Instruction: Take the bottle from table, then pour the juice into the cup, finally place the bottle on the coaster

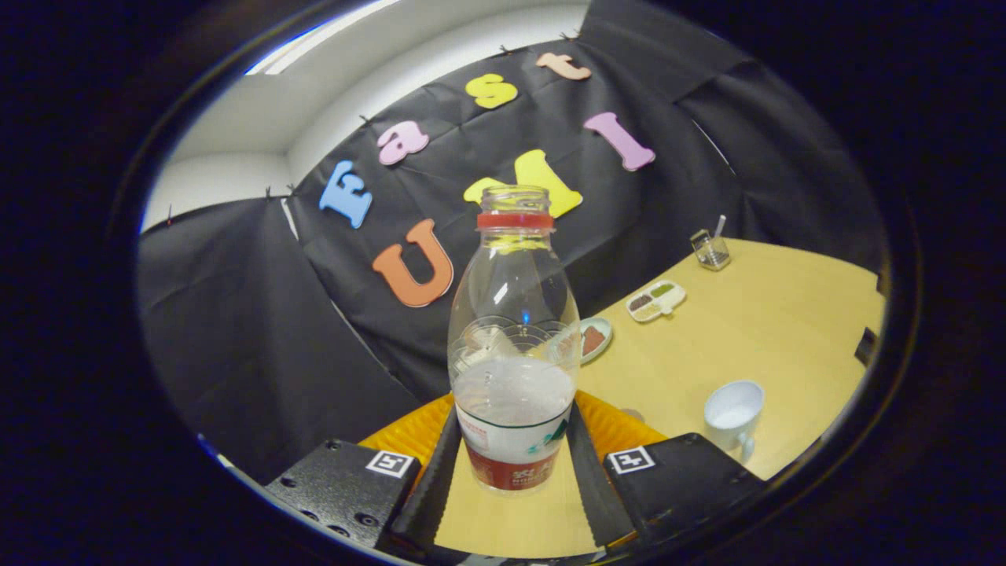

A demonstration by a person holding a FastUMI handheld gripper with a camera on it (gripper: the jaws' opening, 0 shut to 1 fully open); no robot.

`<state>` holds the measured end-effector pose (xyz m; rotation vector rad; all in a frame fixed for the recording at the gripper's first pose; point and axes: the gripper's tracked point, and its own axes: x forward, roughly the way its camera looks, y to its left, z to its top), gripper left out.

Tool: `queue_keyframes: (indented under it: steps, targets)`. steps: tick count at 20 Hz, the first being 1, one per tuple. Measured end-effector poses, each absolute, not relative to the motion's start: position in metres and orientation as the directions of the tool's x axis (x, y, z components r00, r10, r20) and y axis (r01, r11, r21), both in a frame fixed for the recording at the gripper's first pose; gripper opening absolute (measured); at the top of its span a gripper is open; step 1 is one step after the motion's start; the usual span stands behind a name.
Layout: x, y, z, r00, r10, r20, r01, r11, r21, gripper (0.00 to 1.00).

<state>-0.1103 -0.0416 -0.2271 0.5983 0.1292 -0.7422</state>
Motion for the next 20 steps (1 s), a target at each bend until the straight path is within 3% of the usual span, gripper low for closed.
queue_keyframes:
  steps: [9, 20]
  targets:
    - [-0.104, -0.064, -0.208, 0.671, -0.684, -0.287, 0.734, 0.666, 0.131, 0.76]
    - [-0.077, -0.125, -0.255, 0.633, -0.714, -0.301, 0.748, 0.664, -0.001, 0.76]
